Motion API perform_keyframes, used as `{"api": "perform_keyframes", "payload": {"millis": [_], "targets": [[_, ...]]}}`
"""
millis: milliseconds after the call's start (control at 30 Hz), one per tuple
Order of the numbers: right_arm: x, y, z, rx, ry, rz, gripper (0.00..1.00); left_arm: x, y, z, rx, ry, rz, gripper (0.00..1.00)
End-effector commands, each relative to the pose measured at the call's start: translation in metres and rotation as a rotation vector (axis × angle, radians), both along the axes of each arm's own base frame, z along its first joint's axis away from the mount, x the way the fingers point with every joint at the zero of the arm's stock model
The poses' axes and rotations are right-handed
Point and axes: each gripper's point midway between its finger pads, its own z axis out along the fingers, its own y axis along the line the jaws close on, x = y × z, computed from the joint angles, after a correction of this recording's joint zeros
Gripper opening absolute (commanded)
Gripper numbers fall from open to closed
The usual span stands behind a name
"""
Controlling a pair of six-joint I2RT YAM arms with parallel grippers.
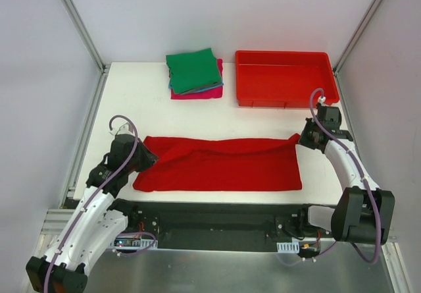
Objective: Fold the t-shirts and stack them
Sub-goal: Fold the other side of the tshirt into a rectangle
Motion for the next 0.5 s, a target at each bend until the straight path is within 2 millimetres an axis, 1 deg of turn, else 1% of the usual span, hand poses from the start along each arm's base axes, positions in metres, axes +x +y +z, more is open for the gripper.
{"api": "perform_keyframes", "payload": {"millis": [0,133,333,367,467], "targets": [[0.007,-0.003,0.02,-0.002,-0.046,-0.001,0.01,0.003,-0.002,0.024,-0.018,-0.049,-0.006,0.0],[0.005,-0.003,0.021,-0.001,-0.045,-0.004,0.01,0.002,-0.002,0.029,-0.017,-0.054,-0.008,0.0],[-0.005,-0.005,0.012,-0.005,-0.025,-0.015,0.0,-0.004,0.0,0.019,-0.017,-0.033,-0.002,0.0],[-0.007,-0.005,0.007,-0.004,-0.012,-0.019,0.01,-0.003,0.003,0.016,0.0,-0.027,0.016,0.0],[-0.011,-0.007,0.0,-0.009,0.003,-0.027,0.01,-0.007,0.006,0.007,0.009,-0.004,0.02,0.0]]}}
